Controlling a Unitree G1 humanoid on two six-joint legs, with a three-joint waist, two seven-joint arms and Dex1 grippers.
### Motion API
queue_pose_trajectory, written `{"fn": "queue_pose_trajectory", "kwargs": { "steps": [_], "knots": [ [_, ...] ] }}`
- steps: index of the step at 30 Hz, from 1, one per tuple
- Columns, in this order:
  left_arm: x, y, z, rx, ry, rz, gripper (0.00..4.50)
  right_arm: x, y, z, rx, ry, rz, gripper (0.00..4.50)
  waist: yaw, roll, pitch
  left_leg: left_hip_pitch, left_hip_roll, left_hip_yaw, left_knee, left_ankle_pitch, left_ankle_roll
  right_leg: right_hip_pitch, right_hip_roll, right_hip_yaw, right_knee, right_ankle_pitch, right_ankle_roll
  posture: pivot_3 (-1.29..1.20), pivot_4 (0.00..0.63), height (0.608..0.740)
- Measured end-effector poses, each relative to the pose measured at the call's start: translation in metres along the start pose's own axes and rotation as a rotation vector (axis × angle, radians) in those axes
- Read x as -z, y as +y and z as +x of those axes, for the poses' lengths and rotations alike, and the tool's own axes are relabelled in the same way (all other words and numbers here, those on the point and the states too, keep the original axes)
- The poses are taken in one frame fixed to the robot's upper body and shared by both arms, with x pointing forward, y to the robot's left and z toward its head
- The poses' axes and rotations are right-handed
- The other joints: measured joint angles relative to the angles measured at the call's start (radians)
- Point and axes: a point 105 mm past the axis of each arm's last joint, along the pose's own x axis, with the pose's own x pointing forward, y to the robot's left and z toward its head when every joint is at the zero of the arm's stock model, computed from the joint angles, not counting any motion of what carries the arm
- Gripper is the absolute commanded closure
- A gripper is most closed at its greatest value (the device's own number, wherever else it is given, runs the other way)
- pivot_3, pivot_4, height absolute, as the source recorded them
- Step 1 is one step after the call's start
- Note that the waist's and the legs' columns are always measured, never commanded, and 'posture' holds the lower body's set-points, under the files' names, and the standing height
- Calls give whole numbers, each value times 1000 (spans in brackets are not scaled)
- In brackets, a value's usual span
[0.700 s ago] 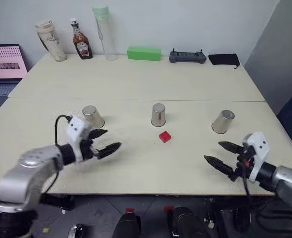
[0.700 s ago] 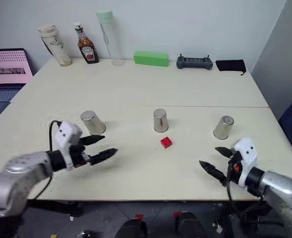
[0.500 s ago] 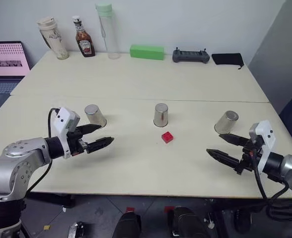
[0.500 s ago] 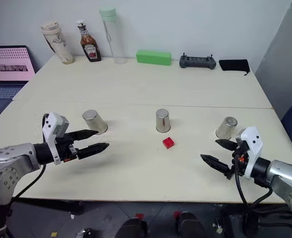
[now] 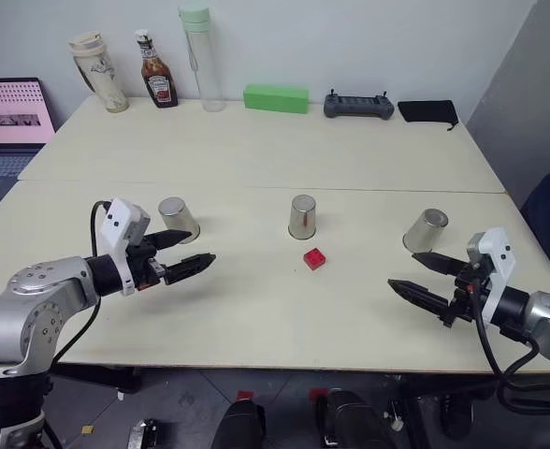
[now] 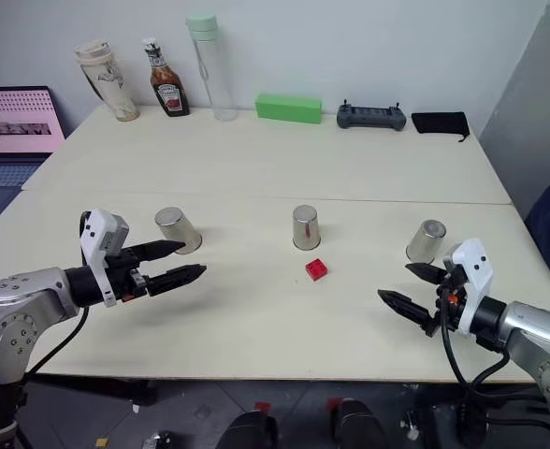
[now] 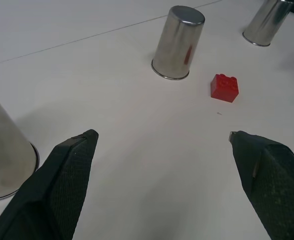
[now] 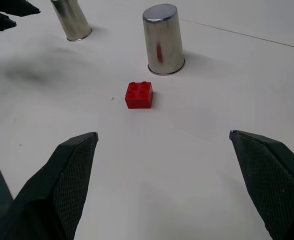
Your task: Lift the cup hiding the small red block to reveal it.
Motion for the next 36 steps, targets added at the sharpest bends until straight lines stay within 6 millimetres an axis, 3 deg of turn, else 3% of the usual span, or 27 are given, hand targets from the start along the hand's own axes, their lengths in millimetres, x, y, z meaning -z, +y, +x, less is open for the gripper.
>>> {"fn": "queue_pose_trajectory", "kwargs": {
  "steps": [36],
  "knots": [
    [-1, -4, 3, 34, 3, 5, 0, 4, 1, 5, 2, 3, 6, 30, 0, 0, 0, 0, 0, 0, 0, 0, 0, 0, 0, 0, 1, 0, 0, 0, 150, 740]
  ]
}}
